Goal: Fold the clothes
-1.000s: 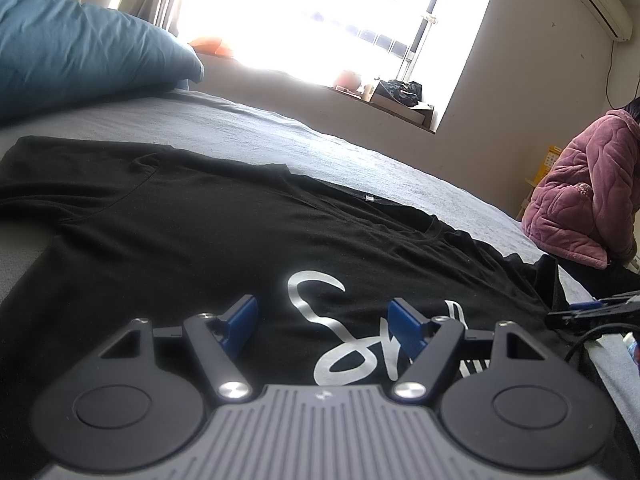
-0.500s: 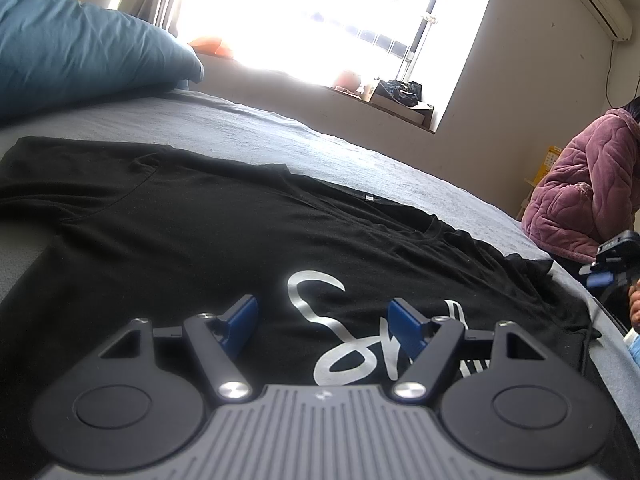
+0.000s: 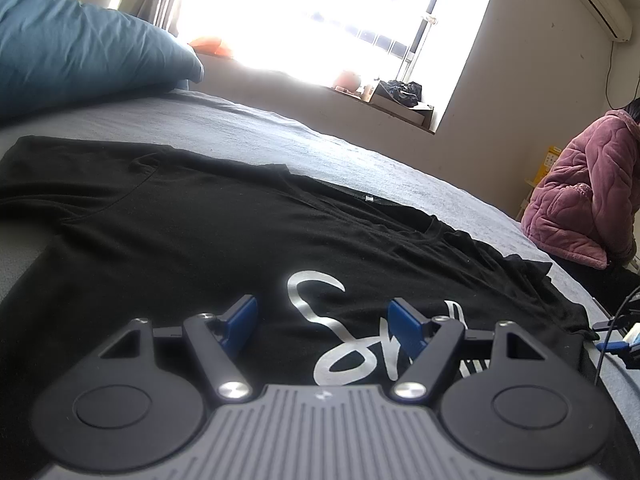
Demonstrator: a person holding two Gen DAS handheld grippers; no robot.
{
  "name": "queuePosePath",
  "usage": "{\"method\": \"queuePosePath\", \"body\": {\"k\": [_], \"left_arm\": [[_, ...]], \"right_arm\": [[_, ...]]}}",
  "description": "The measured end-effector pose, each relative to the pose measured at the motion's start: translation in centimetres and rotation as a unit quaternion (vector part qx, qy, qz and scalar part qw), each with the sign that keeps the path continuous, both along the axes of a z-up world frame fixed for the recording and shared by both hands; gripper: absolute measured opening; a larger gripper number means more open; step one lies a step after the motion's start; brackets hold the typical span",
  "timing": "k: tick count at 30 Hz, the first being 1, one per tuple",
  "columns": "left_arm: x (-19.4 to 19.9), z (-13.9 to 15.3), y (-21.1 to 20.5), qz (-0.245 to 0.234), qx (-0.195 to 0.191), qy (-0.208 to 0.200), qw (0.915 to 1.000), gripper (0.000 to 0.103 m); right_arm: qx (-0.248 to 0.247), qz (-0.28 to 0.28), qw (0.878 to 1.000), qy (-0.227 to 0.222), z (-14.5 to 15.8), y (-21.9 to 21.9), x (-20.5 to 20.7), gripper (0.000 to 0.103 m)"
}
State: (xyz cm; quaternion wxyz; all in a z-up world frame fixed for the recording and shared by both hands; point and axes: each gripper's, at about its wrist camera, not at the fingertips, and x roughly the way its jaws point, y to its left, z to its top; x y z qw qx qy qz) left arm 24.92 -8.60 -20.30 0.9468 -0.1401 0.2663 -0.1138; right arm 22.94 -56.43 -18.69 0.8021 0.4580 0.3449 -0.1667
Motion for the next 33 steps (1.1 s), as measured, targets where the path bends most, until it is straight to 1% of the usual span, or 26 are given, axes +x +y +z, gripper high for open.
{"method": "queuePosePath", "body": {"k": [1, 2, 3, 4, 6, 8, 10, 13, 14, 16, 17, 18, 19, 20, 21, 22, 23, 25, 26, 29, 30, 32, 33], "left_arm": [[0.0, 0.0, 0.0, 0.0, 0.0, 0.0, 1.0, 0.074], [0.0, 0.0, 0.0, 0.0, 0.0, 0.0, 1.0, 0.074], [0.0, 0.0, 0.0, 0.0, 0.0, 0.0, 1.0, 0.074], [0.0, 0.0, 0.0, 0.0, 0.0, 0.0, 1.0, 0.074], [0.0, 0.0, 0.0, 0.0, 0.0, 0.0, 1.0, 0.074], [0.1, 0.0, 0.0, 0.0, -0.001, 0.0, 1.0, 0.074], [0.1, 0.0, 0.1, 0.0, -0.001, 0.0, 1.0, 0.074], [0.1, -0.1, 0.2, 0.0, -0.002, 0.0, 1.0, 0.074], [0.1, -0.1, 0.2, 0.0, -0.002, 0.0, 1.0, 0.074], [0.1, -0.1, 0.2, 0.0, -0.003, 0.0, 1.0, 0.074], [0.1, -0.1, 0.2, 0.0, -0.003, 0.0, 1.0, 0.074], [0.1, -0.1, 0.2, 0.0, -0.003, 0.0, 1.0, 0.074], [0.1, -0.1, 0.2, 0.0, -0.003, 0.0, 1.0, 0.074], [0.1, -0.1, 0.2, 0.0, -0.003, 0.0, 1.0, 0.074], [0.1, -0.1, 0.2, 0.0, -0.003, 0.0, 1.0, 0.074], [0.1, -0.1, 0.2, 0.0, -0.003, 0.0, 1.0, 0.074], [0.1, -0.1, 0.2, 0.0, -0.002, 0.0, 1.0, 0.074], [0.1, -0.1, 0.2, 0.0, -0.002, 0.0, 1.0, 0.074], [0.1, -0.1, 0.2, 0.0, -0.002, 0.0, 1.0, 0.074], [0.1, -0.1, 0.2, 0.0, -0.002, 0.0, 1.0, 0.074], [0.1, -0.1, 0.2, 0.0, -0.002, 0.0, 1.0, 0.074], [0.0, -0.1, 0.2, -0.001, -0.003, 0.0, 1.0, 0.074], [0.0, -0.1, 0.2, -0.001, -0.004, 0.0, 1.0, 0.074]], "right_arm": [[-0.003, 0.006, 1.0, 0.002, 0.1, 0.4, 0.1, 0.03], [-0.007, 0.012, 1.0, 0.004, 0.2, 0.7, 0.5, 0.027], [-0.021, 0.022, 1.0, 0.008, 0.6, 1.0, 1.0, 0.012], [-0.037, 0.031, 0.999, 0.013, 0.9, 1.3, 1.5, 0.003], [-0.078, 0.022, 0.997, 0.002, 2.0, 2.2, 1.2, 0.003], [-0.096, -0.002, 0.995, 0.01, 2.4, 2.5, 0.3, 0.003], [-0.07, -0.03, 0.996, 0.04, 1.4, 2.3, -0.4, 0.003], [-0.032, -0.07, 0.997, 0.03, 1.1, 1.8, -1.8, 0.007], [-0.042, -0.081, 0.996, 0.023, 1.4, 1.7, -2.0, 0.008], [-0.088, -0.1, 0.991, 0.005, 2.5, 1.7, -1.8, 0.015], [-0.101, -0.089, 0.991, -0.003, 2.9, 1.5, -1.0, 0.018], [-0.111, -0.074, 0.991, -0.011, 3.3, 1.3, 0.0, 0.019], [-0.115, -0.047, 0.992, -0.019, 3.5, 1.0, 1.1, 0.019], [-0.12, -0.008, 0.993, -0.022, 3.7, 0.9, 2.9, 0.022], [-0.136, 0.027, 0.99, -0.02, 3.8, 1.1, 4.8, 0.025], [-0.153, 0.062, 0.986, -0.017, 3.9, 1.3, 6.6, 0.025], [-0.169, 0.088, 0.982, -0.014, 3.9, 1.4, 8.1, 0.028], [-0.191, 0.106, 0.976, 0.0, 3.5, 1.3, 10.7, 0.028], [-0.186, 0.112, 0.976, 0.005, 3.0, 1.1, 11.7, 0.028], [-0.155, 0.127, 0.979, 0.019, 1.6, 0.5, 12.8, 0.028], [-0.151, 0.133, 0.979, 0.014, 1.5, 0.5, 13.1, 0.028], [-0.151, 0.148, 0.977, -0.001, 1.3, 0.9, 13.3, 0.024], [-0.16, 0.154, 0.975, -0.002, 1.2, 1.0, 13.4, 0.015]]}}
